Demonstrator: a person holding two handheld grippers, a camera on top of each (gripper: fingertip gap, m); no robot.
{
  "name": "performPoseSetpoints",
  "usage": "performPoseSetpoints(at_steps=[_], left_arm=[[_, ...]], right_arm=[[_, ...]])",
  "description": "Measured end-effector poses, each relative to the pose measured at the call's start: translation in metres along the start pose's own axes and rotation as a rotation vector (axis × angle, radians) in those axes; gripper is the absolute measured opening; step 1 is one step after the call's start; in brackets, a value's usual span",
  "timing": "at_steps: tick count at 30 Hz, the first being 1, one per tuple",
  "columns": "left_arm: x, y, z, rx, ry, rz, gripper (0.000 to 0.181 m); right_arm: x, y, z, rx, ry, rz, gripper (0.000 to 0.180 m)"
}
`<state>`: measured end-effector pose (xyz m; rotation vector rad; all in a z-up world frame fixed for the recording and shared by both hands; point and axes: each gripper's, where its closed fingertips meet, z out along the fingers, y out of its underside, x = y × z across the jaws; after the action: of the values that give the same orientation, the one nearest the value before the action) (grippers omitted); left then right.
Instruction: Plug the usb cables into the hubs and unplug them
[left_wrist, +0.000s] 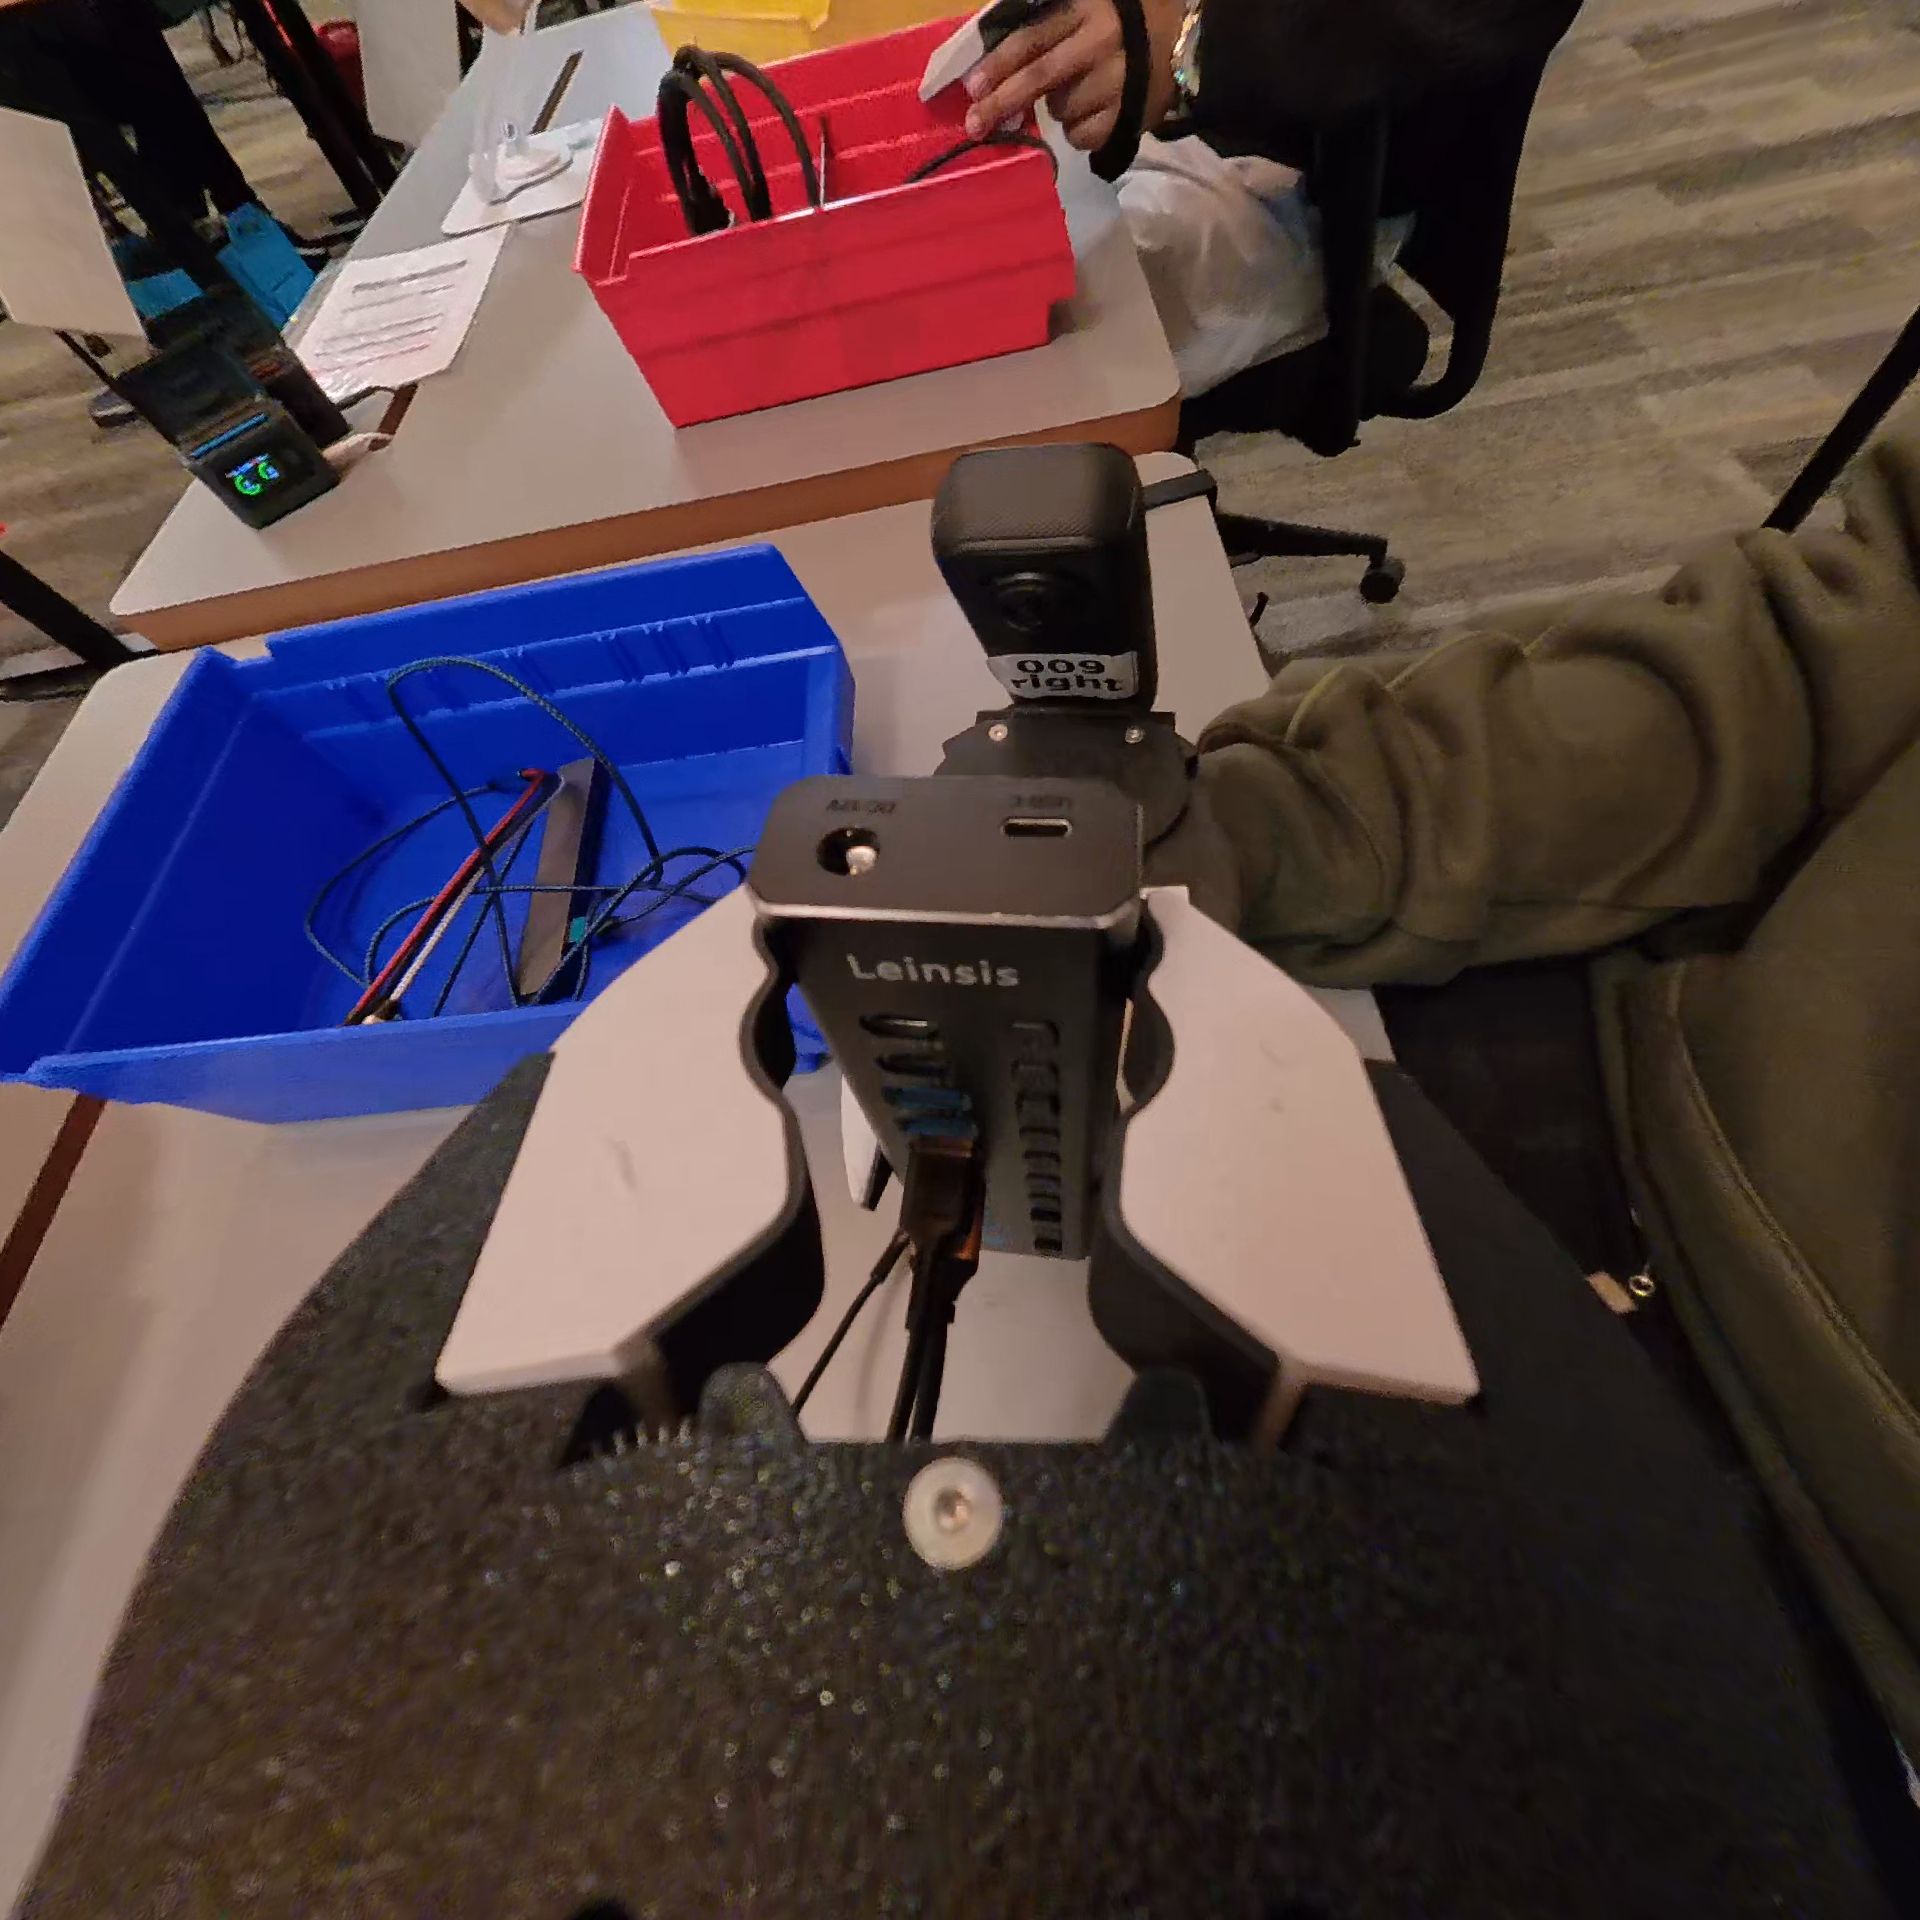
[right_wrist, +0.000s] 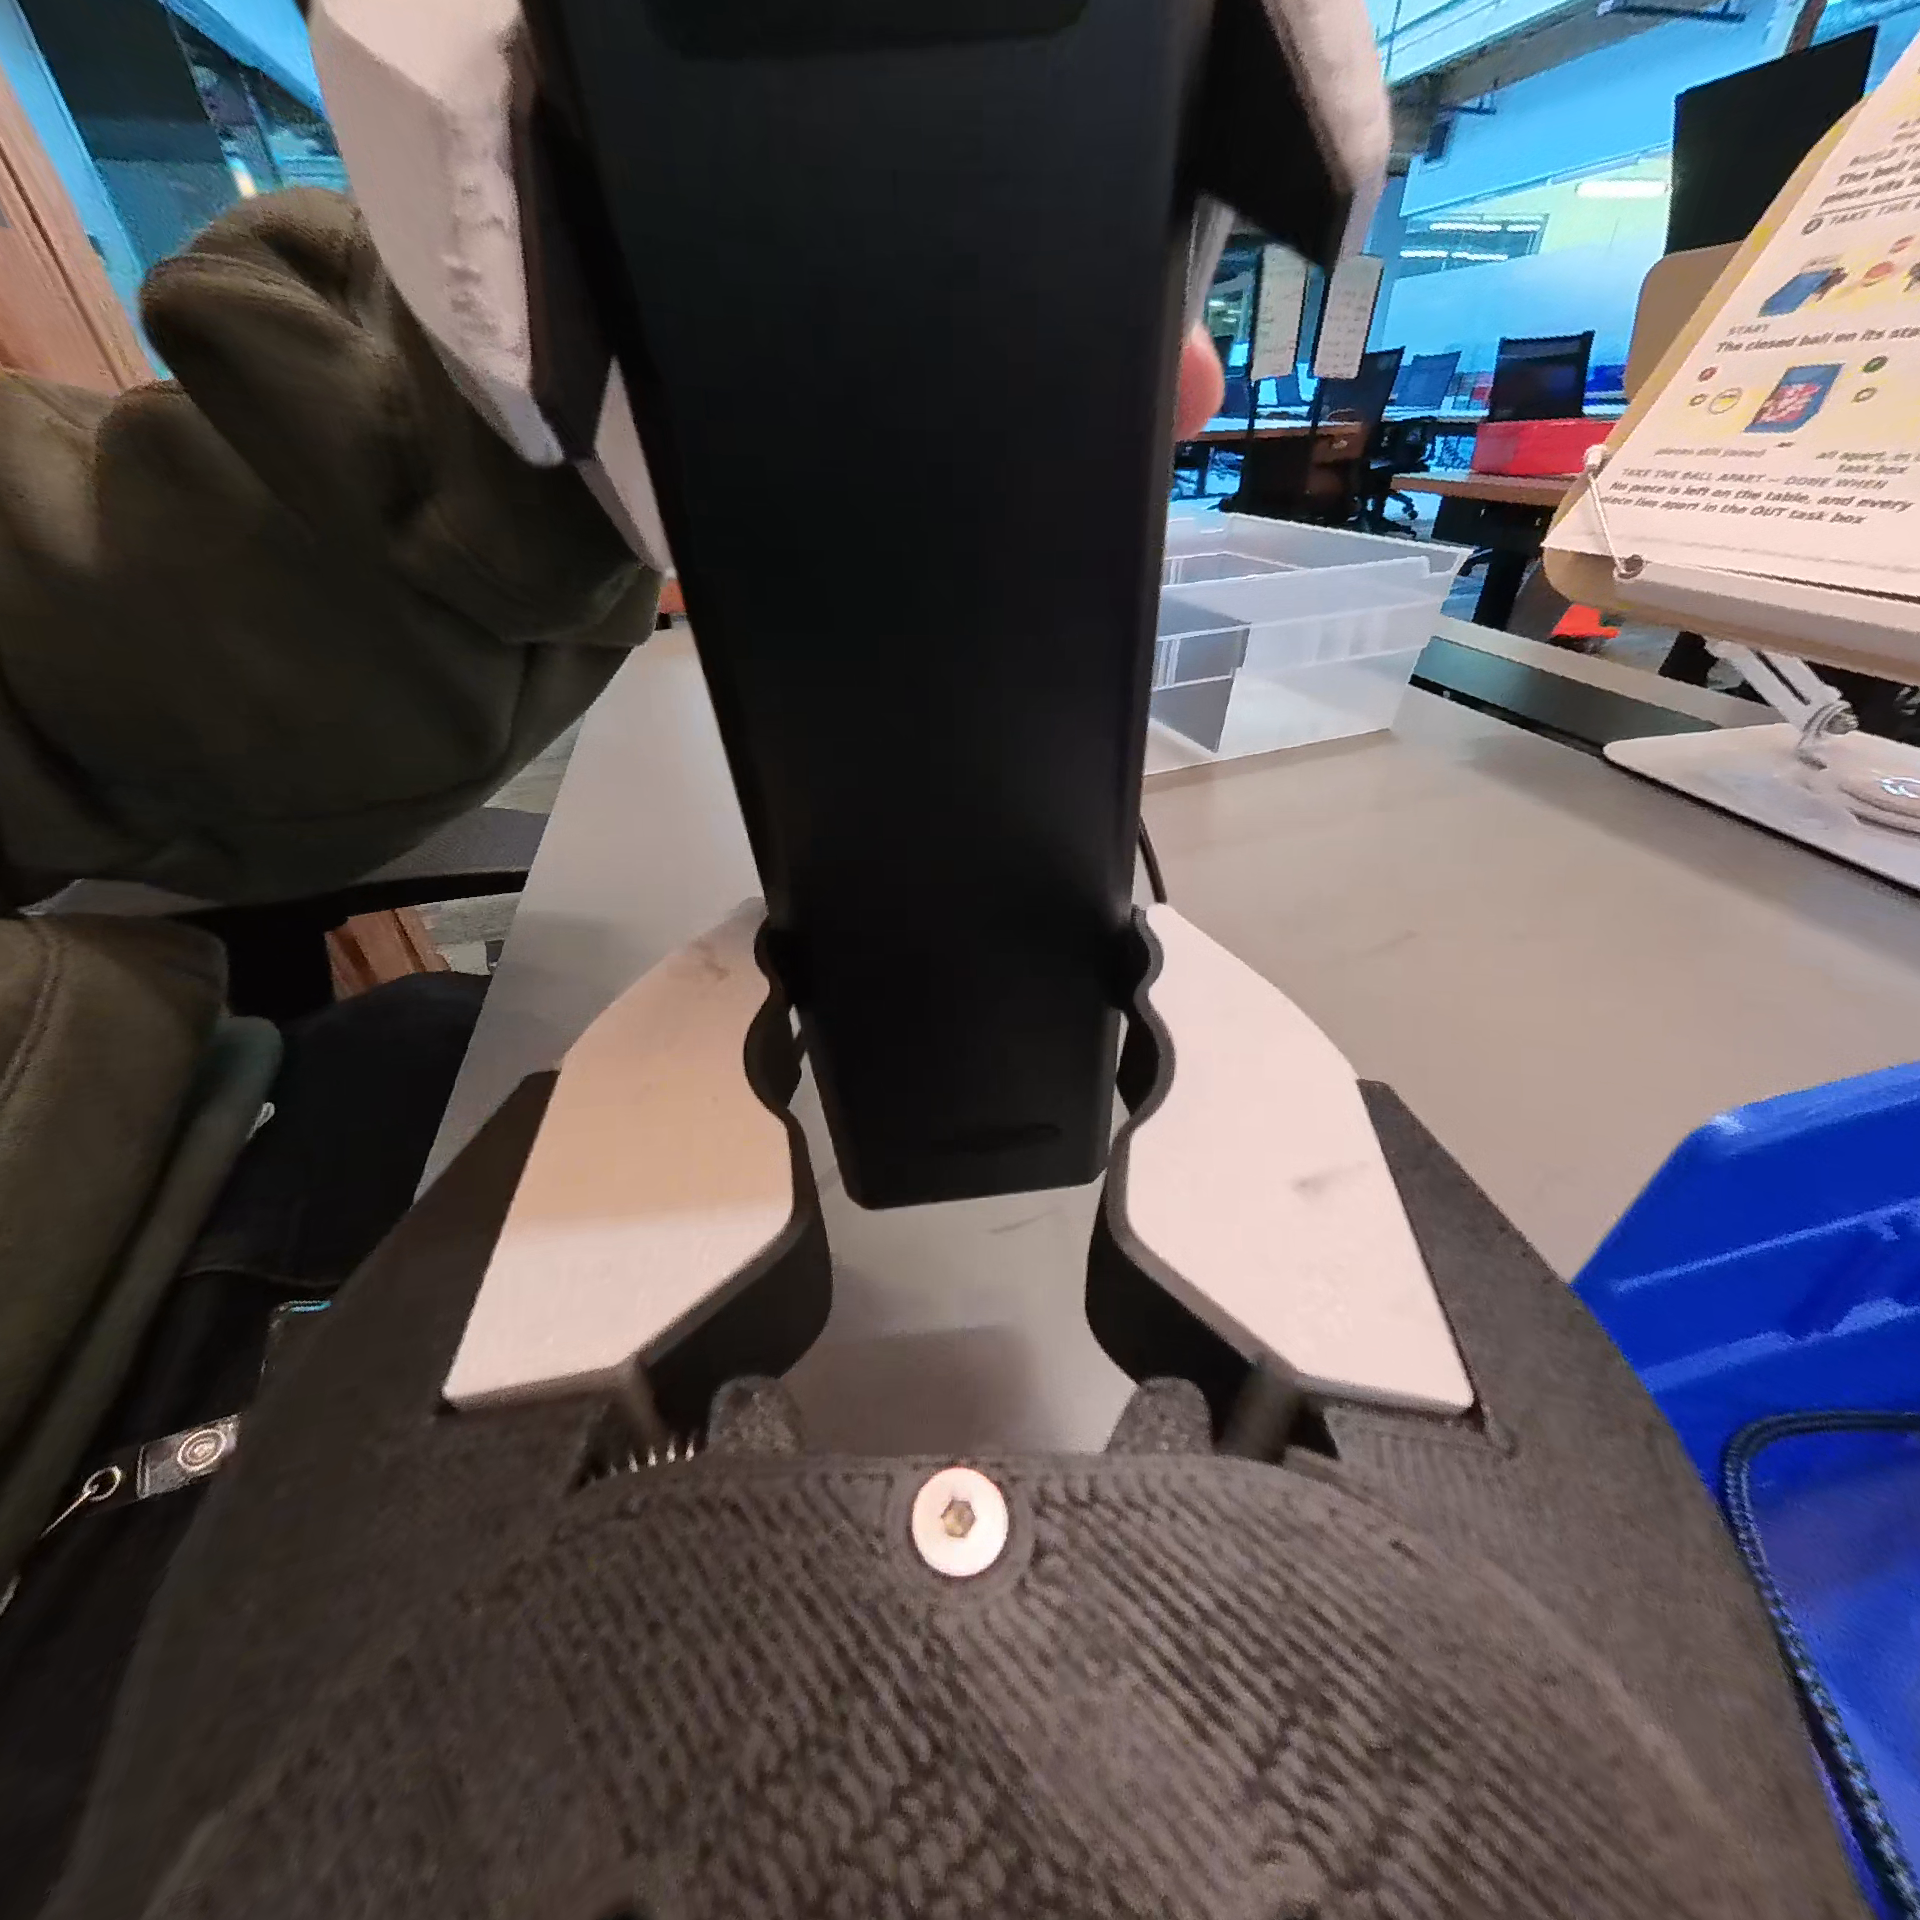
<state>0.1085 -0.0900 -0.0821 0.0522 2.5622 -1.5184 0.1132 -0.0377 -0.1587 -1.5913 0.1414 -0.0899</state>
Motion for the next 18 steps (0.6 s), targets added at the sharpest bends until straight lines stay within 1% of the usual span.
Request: performPoseSetpoints(at_steps=[2, 5, 7, 8, 9, 11, 12, 13, 14, 15, 16, 17, 18], left_arm=[[0.004, 0.002, 0.000, 0.005, 0.033, -0.036, 0.060], [0.001, 0.002, 0.002, 0.012, -0.005, -0.065, 0.062], [-0.004, -0.001, 0.000, 0.020, -0.059, -0.084, 0.073], [-0.006, -0.005, -0.004, 0.040, -0.091, -0.087, 0.076], [-0.007, -0.012, -0.012, 0.074, -0.127, -0.085, 0.076], [-0.013, -0.024, -0.040, 0.141, -0.224, -0.081, 0.072], [-0.017, -0.025, -0.059, 0.158, -0.280, -0.078, 0.067], [-0.026, -0.017, -0.081, 0.135, -0.357, -0.083, 0.058], [-0.043, 0.001, -0.109, 0.058, -0.484, -0.112, 0.057], [-0.066, 0.031, -0.145, -0.072, -0.651, -0.179, 0.055], [-0.084, 0.071, -0.187, -0.239, -0.814, -0.289, 0.054], [-0.090, 0.115, -0.228, -0.416, -0.926, -0.439, 0.052], [-0.088, 0.156, -0.262, -0.563, -0.979, -0.602, 0.051]], right_arm=[[-0.001, 0.001, 0.001, -0.007, -0.013, 0.000, 0.061], [0.002, -0.001, -0.001, 0.008, 0.008, 0.007, 0.061], [0.006, -0.004, -0.004, 0.032, 0.023, 0.028, 0.061], [0.008, -0.006, -0.005, 0.049, 0.033, 0.036, 0.061], [0.008, -0.008, -0.008, 0.071, 0.035, 0.039, 0.061], [0.011, -0.012, -0.012, 0.106, 0.054, 0.045, 0.061], [0.013, -0.012, -0.013, 0.109, 0.064, 0.053, 0.061], [0.014, -0.012, -0.013, 0.108, 0.062, 0.057, 0.061], [0.015, -0.012, -0.013, 0.107, 0.069, 0.058, 0.061], [0.015, -0.011, -0.013, 0.103, 0.077, 0.059, 0.061], [0.015, -0.011, -0.012, 0.097, 0.074, 0.061, 0.061], [0.016, -0.010, -0.011, 0.090, 0.077, 0.063, 0.061], [0.017, -0.009, -0.010, 0.084, 0.083, 0.065, 0.061]])
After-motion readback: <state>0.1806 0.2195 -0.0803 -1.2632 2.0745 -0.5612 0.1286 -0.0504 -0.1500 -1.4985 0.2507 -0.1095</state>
